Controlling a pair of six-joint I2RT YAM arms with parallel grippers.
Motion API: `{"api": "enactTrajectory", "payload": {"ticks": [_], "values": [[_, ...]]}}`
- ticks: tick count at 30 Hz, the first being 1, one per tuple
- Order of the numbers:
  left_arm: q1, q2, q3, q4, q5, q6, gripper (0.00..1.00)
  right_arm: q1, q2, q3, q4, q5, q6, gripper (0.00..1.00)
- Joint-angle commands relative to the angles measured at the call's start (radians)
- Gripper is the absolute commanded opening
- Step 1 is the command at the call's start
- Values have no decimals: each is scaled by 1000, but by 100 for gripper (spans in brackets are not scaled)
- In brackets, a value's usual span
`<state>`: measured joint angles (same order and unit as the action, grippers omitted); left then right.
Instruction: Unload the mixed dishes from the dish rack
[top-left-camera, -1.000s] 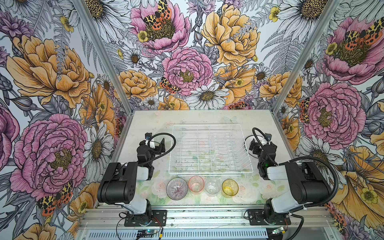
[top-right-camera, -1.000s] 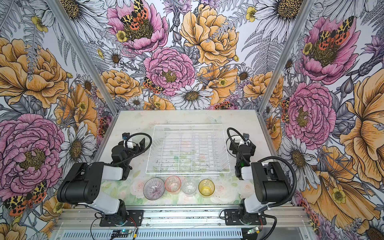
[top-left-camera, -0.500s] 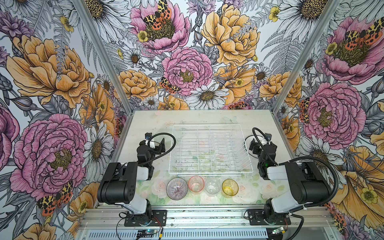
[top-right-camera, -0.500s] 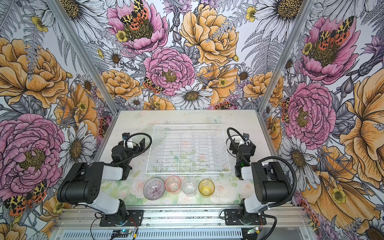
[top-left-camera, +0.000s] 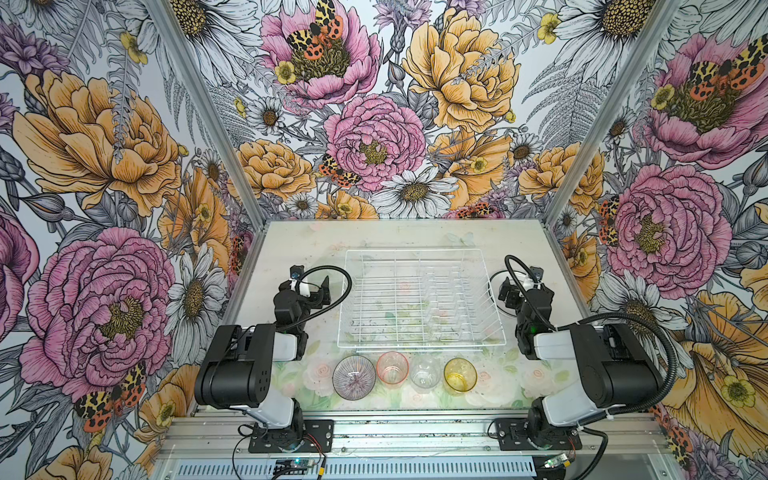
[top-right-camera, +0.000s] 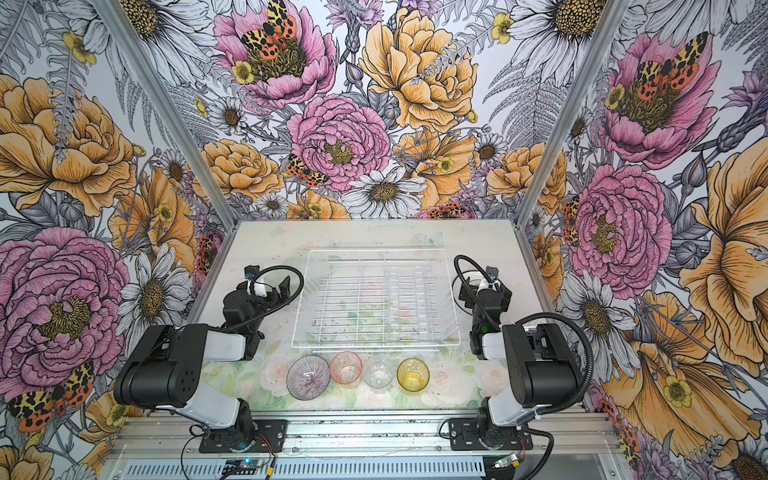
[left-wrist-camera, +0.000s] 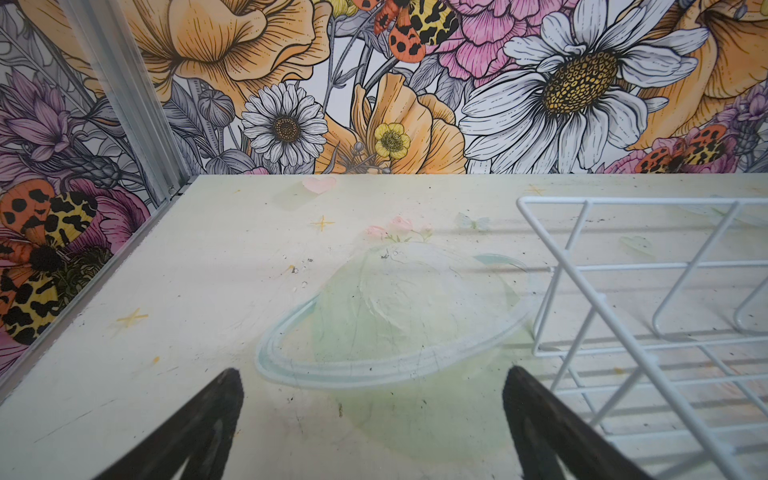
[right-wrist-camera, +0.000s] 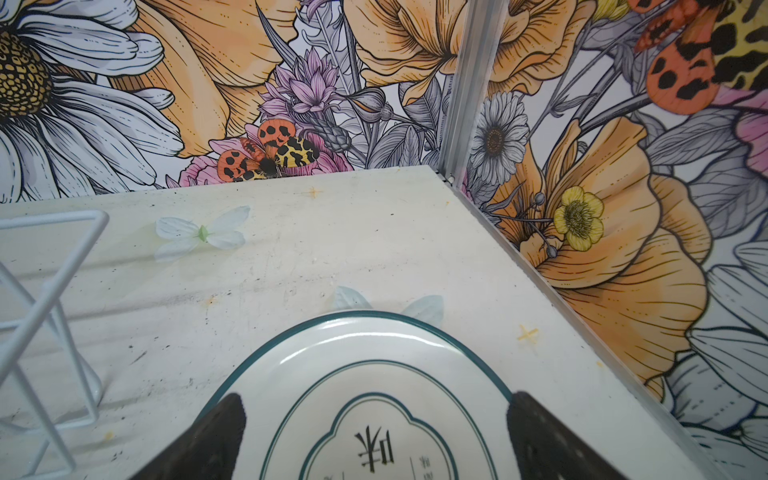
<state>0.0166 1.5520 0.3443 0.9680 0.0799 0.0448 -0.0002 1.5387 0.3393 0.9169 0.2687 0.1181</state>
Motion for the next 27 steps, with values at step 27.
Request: {"api": "enactTrajectory", "payload": {"ticks": [27], "values": [[13, -3, 17, -2, 36, 10, 99, 4, 3, 20, 24, 17, 0, 99]]}}
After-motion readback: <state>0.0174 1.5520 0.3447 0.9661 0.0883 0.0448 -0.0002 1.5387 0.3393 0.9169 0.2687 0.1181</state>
